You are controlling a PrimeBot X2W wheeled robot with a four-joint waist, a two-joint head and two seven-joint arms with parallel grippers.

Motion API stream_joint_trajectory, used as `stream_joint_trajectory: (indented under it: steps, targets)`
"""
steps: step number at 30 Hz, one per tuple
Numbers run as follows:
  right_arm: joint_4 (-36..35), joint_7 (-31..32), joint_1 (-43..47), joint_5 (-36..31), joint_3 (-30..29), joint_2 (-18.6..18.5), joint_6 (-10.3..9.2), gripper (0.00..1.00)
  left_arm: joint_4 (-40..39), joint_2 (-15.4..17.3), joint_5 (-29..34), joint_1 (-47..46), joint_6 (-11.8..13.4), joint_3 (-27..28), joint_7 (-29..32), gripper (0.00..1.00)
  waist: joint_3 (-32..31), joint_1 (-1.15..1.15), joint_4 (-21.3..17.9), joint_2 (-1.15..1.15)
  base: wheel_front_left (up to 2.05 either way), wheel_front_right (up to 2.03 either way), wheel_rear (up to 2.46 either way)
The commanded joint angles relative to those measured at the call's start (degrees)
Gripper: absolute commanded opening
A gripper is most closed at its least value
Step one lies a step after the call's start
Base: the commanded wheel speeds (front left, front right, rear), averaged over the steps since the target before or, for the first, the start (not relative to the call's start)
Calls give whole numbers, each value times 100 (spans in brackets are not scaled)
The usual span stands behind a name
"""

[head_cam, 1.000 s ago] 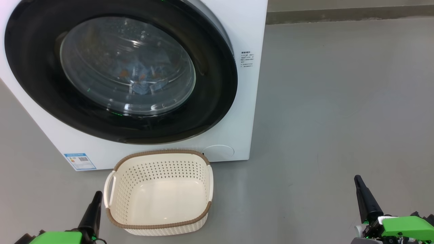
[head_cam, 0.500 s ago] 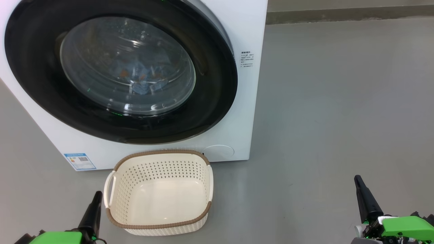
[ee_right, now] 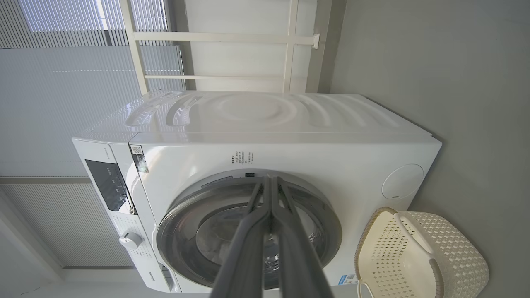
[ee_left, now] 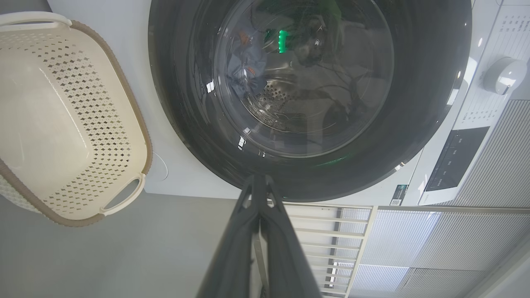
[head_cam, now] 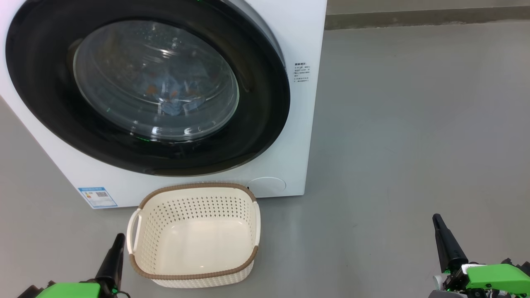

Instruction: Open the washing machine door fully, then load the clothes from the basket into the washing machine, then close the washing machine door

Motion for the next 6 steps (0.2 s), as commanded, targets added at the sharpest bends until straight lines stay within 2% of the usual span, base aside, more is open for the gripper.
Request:
stream_joint_trajectory:
  steps: [1,6]
  targets:
    - [-174,44,-260,25,129,-22,10,0,-163,70,-51,-235,-17,197,16,0,0,0,0,0,0,0,0]
    - [-174,44,-260,25,129,-22,10,0,-163,70,-51,-235,-17,197,16,0,0,0,0,0,0,0,0]
